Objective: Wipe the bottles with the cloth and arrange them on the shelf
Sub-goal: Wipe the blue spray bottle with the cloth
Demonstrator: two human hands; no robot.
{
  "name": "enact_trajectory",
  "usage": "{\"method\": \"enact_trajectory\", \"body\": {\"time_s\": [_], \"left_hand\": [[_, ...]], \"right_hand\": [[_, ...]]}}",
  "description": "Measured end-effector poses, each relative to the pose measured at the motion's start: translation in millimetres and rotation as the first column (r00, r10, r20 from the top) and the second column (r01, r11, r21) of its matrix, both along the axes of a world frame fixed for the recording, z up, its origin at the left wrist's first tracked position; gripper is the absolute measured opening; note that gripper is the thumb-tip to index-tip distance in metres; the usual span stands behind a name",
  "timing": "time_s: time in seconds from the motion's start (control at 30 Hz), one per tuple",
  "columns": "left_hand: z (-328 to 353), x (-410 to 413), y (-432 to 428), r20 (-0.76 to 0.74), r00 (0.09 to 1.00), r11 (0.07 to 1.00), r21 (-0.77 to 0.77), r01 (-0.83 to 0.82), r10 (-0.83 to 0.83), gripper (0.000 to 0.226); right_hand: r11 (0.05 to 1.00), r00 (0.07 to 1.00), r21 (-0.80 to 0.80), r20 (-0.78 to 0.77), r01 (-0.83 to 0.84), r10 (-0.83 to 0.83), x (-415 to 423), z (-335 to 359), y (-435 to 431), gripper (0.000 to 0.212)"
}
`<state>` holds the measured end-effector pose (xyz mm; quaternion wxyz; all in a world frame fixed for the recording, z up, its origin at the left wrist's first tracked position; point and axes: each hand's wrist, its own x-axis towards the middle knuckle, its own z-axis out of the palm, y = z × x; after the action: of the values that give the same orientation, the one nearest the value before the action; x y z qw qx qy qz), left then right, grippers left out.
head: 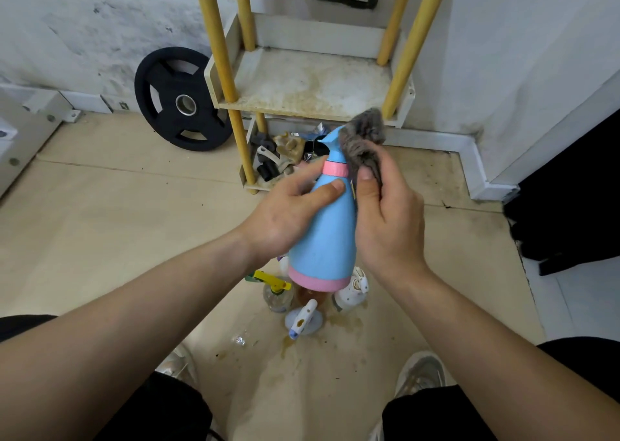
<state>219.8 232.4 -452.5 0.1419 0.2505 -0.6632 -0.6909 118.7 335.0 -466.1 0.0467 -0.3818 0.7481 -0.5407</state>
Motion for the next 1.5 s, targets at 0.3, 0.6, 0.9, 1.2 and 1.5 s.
{"method": "enact_trajectory", "body": {"time_s": [0.3, 0.6, 0.9, 1.2, 1.5], "left_hand": [[2.3, -0.7, -11.0, 0.192, 0.98, 0.988, 0.131, -0.085, 0.059, 0.035], [0.8, 19.9, -33.6, 0.108, 0.933, 0.937, 0.114, 0.33, -0.342, 0.071], [-5.6, 19.5, -21.2, 0.062, 0.979, 0.978, 0.095, 0.186, -0.192, 0.06], [-0.9, 21.6, -27.3, 0.042, 0.999, 0.998, 0.055, 0.018, -0.02, 0.057], [0.0, 17.7, -26.7, 0.03, 0.986, 0.958, 0.241, 0.154, -0.166, 0.07]], "right_hand": [[0.983, 0.864, -0.12, 0.471, -0.135, 0.177, 0.4, -20.9, -4.6, 0.032], [0.967, 0.648, -0.253, 0.732, -0.025, 0.209, -7.1, -12.6, -5.4, 0.03], [0.968, 0.777, -0.16, 0.578, -0.191, 0.249, -2.2, -13.8, -1.1, 0.039], [0.932, 0.931, 0.016, 0.039, -0.363, 0.362, 13.0, -23.6, 11.3, 0.047], [0.941, 0.759, -0.266, 0.561, -0.211, 0.329, 0.7, -16.2, -0.9, 0.043]]}}
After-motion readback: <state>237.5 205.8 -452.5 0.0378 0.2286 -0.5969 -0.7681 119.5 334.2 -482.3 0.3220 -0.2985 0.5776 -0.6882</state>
